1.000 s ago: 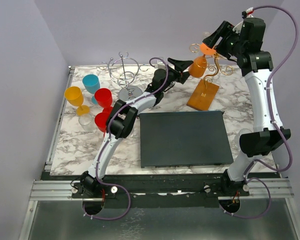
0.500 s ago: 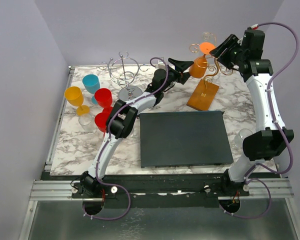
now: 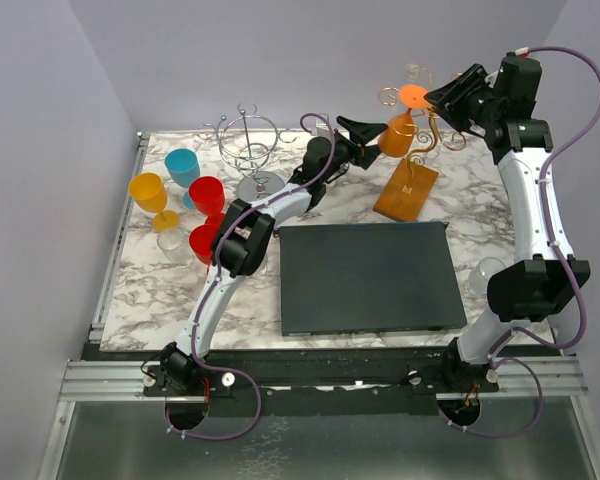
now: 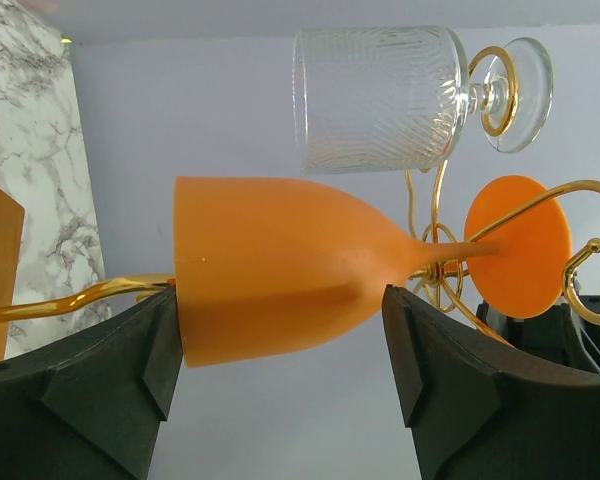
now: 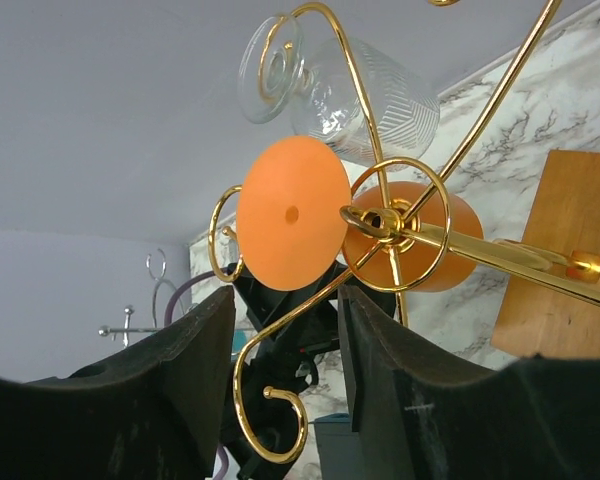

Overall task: Take the wine glass off the wine glass rack
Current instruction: Pick up the wine glass from the wine rack, then place the wine glass at the center of the board.

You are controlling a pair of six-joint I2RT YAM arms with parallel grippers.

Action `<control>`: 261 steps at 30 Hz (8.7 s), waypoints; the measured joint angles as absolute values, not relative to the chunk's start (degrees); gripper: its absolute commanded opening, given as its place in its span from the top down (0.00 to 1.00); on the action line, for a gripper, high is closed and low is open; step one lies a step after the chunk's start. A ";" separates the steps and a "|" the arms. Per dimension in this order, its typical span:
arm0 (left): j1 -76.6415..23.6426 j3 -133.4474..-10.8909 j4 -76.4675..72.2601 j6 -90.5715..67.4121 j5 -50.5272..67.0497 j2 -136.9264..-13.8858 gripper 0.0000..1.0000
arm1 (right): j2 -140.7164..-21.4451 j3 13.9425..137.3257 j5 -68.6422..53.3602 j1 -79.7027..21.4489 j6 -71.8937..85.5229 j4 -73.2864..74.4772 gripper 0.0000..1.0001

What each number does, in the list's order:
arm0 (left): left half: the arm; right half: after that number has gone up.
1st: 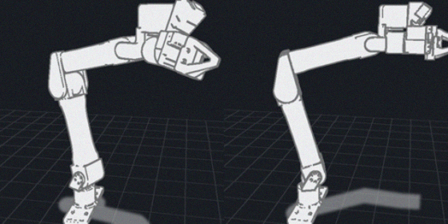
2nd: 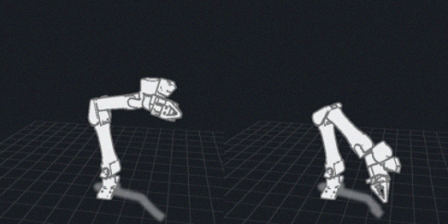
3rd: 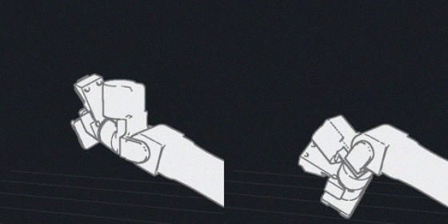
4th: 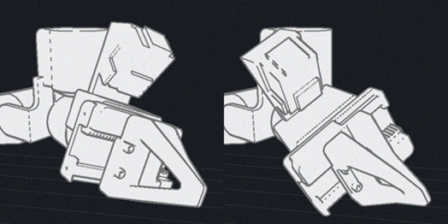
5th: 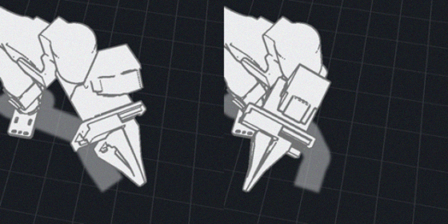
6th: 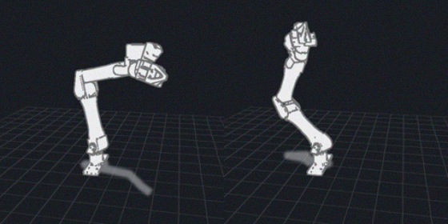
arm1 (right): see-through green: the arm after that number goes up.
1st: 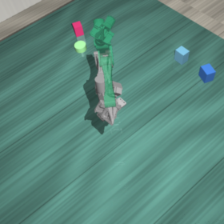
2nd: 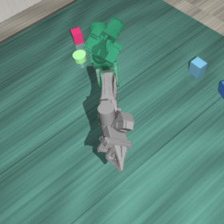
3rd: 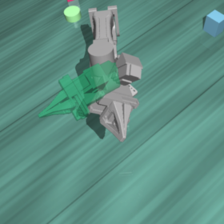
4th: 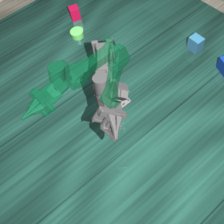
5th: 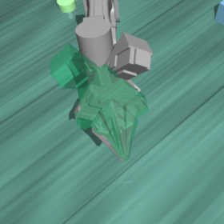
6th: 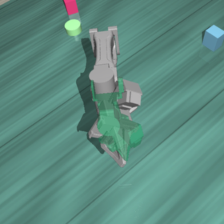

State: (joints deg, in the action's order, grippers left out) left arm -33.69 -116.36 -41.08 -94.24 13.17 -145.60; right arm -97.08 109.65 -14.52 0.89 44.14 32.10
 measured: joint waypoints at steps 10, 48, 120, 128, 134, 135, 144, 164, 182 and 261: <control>-33.41 -117.54 -41.06 -94.24 15.49 -145.60 0.18 | -97.21 109.65 -16.47 0.89 46.09 31.38 0.52; -33.06 -118.69 -42.41 -95.15 18.13 -145.88 0.19 | -93.71 94.54 -15.20 1.26 66.02 16.51 0.61; -32.62 -110.50 -44.84 -93.80 18.39 -141.95 0.05 | -94.06 90.30 -19.90 0.78 78.61 6.94 0.99; -32.56 -107.79 -44.62 -92.55 18.11 -140.00 0.01 | -93.65 90.30 -21.80 0.86 77.71 6.85 0.99; -32.29 -105.49 -43.59 -91.24 17.32 -137.93 0.01 | -92.99 90.30 -22.96 0.86 76.93 6.85 1.00; -32.27 -105.30 -43.53 -90.96 17.26 -137.60 0.01 | -92.92 90.30 -23.22 0.86 76.84 6.87 0.99; -32.18 -102.10 -40.49 -87.90 16.03 -132.90 0.01 | -92.55 90.30 -26.06 0.86 76.20 6.87 1.00; -31.81 -92.29 -38.76 -83.33 13.72 -124.25 0.01 | -92.18 90.94 -34.48 0.86 73.80 6.90 0.99; -31.55 -88.88 -36.03 -79.77 13.69 -121.01 0.01 | -92.18 91.37 -39.24 0.86 71.92 6.98 0.99; -19.40 -89.78 -8.80 -56.88 32.73 -92.33 0.13 | -88.27 86.63 -58.00 0.86 88.71 -12.93 0.99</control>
